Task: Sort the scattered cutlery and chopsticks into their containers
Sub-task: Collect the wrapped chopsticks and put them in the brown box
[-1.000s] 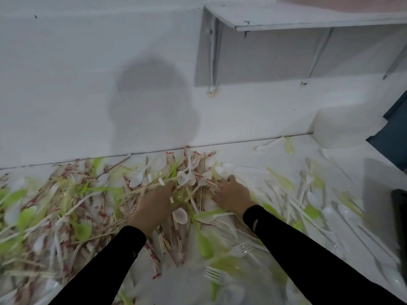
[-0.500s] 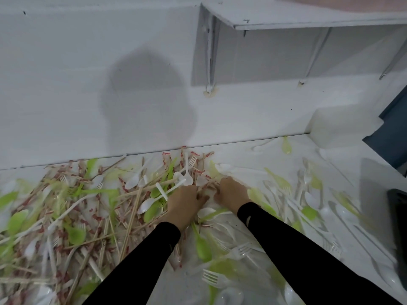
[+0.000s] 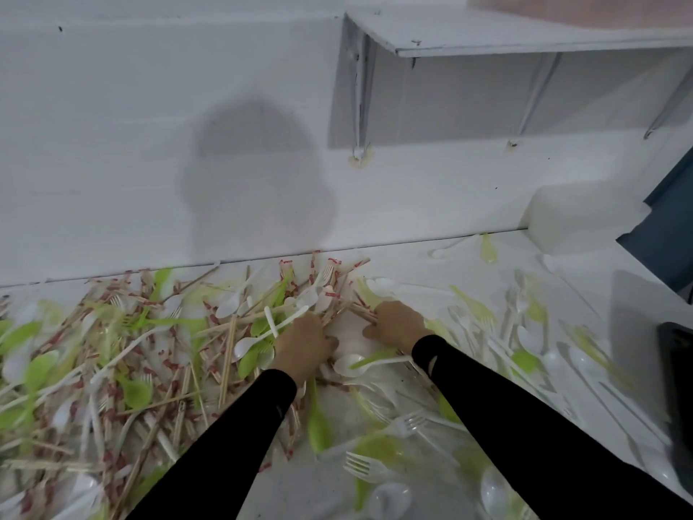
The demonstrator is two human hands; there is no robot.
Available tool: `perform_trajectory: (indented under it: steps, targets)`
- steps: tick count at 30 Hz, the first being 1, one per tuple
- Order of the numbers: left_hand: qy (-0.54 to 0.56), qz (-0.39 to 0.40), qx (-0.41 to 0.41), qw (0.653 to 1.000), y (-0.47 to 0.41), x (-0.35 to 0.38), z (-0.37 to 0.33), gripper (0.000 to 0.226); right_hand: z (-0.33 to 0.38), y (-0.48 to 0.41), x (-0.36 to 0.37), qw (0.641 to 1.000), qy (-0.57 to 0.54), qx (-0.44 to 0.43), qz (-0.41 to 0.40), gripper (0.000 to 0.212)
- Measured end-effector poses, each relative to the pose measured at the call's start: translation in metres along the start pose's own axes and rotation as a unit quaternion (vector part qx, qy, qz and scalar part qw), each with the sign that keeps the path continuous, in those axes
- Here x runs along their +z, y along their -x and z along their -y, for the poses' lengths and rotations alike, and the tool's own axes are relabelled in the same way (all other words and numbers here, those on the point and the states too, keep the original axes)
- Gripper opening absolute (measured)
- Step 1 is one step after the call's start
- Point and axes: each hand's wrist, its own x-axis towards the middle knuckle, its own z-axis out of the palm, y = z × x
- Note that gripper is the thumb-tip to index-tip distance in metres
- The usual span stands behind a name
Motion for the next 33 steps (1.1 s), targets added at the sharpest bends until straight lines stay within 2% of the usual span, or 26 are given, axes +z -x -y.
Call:
perform_trajectory:
  steps: [5, 9, 13, 17, 19, 22, 24, 27, 29, 31, 33]
  targets:
    - [0.192, 0.075, -0.04, 0.978, 0.001, -0.029, 0.008, 0.039, -0.019, 0.007, -0.027, 0.986, -0.166, -0.014, 0.014, 0.035]
    - [0.266, 0.108, -0.006, 0.958, 0.005, -0.039, 0.019, 0.043, -0.029, 0.016, -0.049, 0.972, -0.233, -0.033, 0.025, 0.031]
    - [0.341, 0.128, -0.006, 0.931, 0.007, -0.039, 0.027, 0.028, -0.038, 0.025, -0.063, 0.96, -0.275, -0.028, -0.05, 0.032]
    - [0.411, 0.156, -0.007, 0.898, 0.016, -0.039, 0.022, 0.02, -0.036, 0.037, -0.071, 0.913, -0.379, -0.017, -0.151, 0.033]
    - [0.412, 0.155, 0.001, 0.898, 0.022, -0.041, 0.018, 0.018, -0.033, 0.043, -0.071, 0.889, -0.411, -0.013, -0.201, 0.034]
    - [0.427, 0.111, 0.011, 0.897, 0.033, -0.049, 0.006, 0.02, -0.03, 0.049, -0.069, 0.851, -0.466, -0.019, -0.241, 0.048]
    - [0.474, 0.038, 0.039, 0.879, 0.036, -0.053, 0.0, 0.023, -0.028, 0.054, -0.07, 0.829, -0.501, -0.03, -0.246, 0.05]
    - [0.557, -0.082, 0.087, 0.822, 0.037, -0.057, -0.003, 0.02, -0.024, 0.06, -0.072, 0.802, -0.549, -0.041, -0.232, 0.036]
    - [0.569, -0.151, 0.132, 0.798, 0.039, -0.058, -0.004, 0.015, -0.021, 0.063, -0.069, 0.792, -0.567, -0.044, -0.221, 0.026]
    - [0.548, -0.196, 0.181, 0.793, 0.044, -0.056, -0.007, 0.013, -0.017, 0.065, -0.064, 0.796, -0.563, -0.048, -0.217, 0.017]
    - [0.514, -0.215, 0.21, 0.803, 0.051, -0.048, -0.008, 0.016, -0.015, 0.065, -0.057, 0.8, -0.556, -0.054, -0.221, 0.012]
